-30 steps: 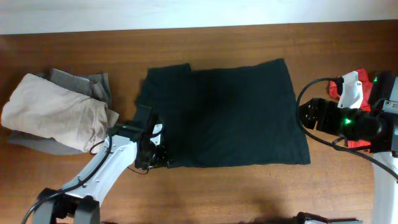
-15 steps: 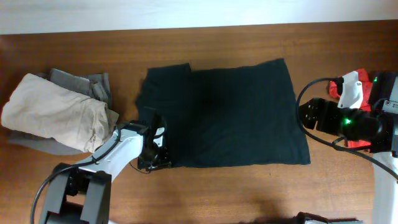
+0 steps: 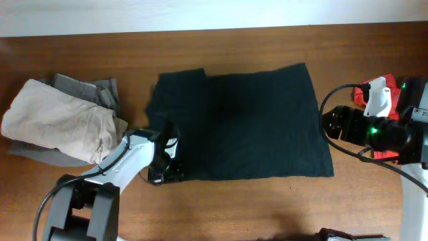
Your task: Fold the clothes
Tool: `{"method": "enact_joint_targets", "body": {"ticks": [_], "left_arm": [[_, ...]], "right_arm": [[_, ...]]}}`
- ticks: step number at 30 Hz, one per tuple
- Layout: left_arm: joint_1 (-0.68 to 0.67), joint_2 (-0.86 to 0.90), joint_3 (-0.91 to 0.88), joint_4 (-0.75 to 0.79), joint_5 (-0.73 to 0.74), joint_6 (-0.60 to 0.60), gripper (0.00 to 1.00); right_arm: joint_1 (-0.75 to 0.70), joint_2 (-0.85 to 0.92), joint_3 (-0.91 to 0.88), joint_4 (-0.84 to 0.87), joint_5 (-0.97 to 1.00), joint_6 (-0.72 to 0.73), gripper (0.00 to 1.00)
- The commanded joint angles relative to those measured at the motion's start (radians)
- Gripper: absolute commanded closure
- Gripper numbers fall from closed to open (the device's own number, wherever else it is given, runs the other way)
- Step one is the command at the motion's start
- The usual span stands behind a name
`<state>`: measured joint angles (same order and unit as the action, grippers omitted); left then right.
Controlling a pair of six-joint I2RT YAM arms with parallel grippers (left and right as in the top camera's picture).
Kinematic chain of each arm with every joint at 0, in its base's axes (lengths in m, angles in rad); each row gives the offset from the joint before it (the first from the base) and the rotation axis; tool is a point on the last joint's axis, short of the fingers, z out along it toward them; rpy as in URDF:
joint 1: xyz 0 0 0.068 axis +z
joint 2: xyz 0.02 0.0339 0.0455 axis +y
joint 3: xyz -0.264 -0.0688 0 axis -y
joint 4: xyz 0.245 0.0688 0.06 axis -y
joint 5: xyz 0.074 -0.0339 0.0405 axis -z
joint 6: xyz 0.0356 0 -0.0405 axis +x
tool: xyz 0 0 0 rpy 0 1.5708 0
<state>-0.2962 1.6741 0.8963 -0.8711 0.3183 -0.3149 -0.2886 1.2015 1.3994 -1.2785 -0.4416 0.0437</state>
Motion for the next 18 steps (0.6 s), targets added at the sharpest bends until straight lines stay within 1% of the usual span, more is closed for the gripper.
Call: {"method": "enact_joint_targets", "body": {"ticks": [1, 4, 7, 9, 10, 11, 12, 13, 16, 18], "left_arm": [[-0.004, -0.014, 0.107, -0.058, 0.030, 0.051, 1.00], [-0.005, -0.025, 0.166, -0.084, 0.030, 0.064, 0.99], [-0.005, -0.025, 0.181, -0.085, 0.026, 0.071, 1.00], [-0.005, -0.025, 0.180, -0.114, 0.026, 0.070, 0.98], [-0.005, -0.025, 0.180, -0.136, 0.022, 0.070, 0.95], [-0.005, -0.025, 0.180, -0.150, 0.021, 0.070, 0.90], [-0.005, -0.025, 0.177, -0.164, 0.016, 0.070, 0.81], [-0.005, -0.025, 0.160, -0.166, 0.004, 0.070, 0.66], [-0.005, -0.019, 0.109, -0.130, -0.001, 0.070, 0.55], [-0.005, -0.015, 0.075, -0.098, 0.000, 0.070, 0.55]], "right_arm": [[-0.005, -0.002, -0.005, 0.000, 0.009, -0.014, 0.22], [-0.005, -0.002, -0.004, 0.000, 0.009, -0.014, 0.22], [-0.005, -0.002, -0.004, 0.000, 0.009, -0.014, 0.22], [-0.005, -0.002, -0.004, -0.001, 0.010, -0.014, 0.22], [-0.005, -0.002, -0.005, -0.001, 0.010, -0.014, 0.22], [-0.005, -0.002, -0.005, -0.001, 0.010, -0.014, 0.22], [-0.005, -0.002, -0.005, -0.001, 0.010, -0.014, 0.22], [-0.005, -0.002, -0.004, 0.000, 0.010, -0.014, 0.22], [-0.005, -0.002, -0.004, 0.000, 0.009, -0.014, 0.22], [-0.005, -0.002, -0.004, 0.000, 0.010, -0.014, 0.22]]}}
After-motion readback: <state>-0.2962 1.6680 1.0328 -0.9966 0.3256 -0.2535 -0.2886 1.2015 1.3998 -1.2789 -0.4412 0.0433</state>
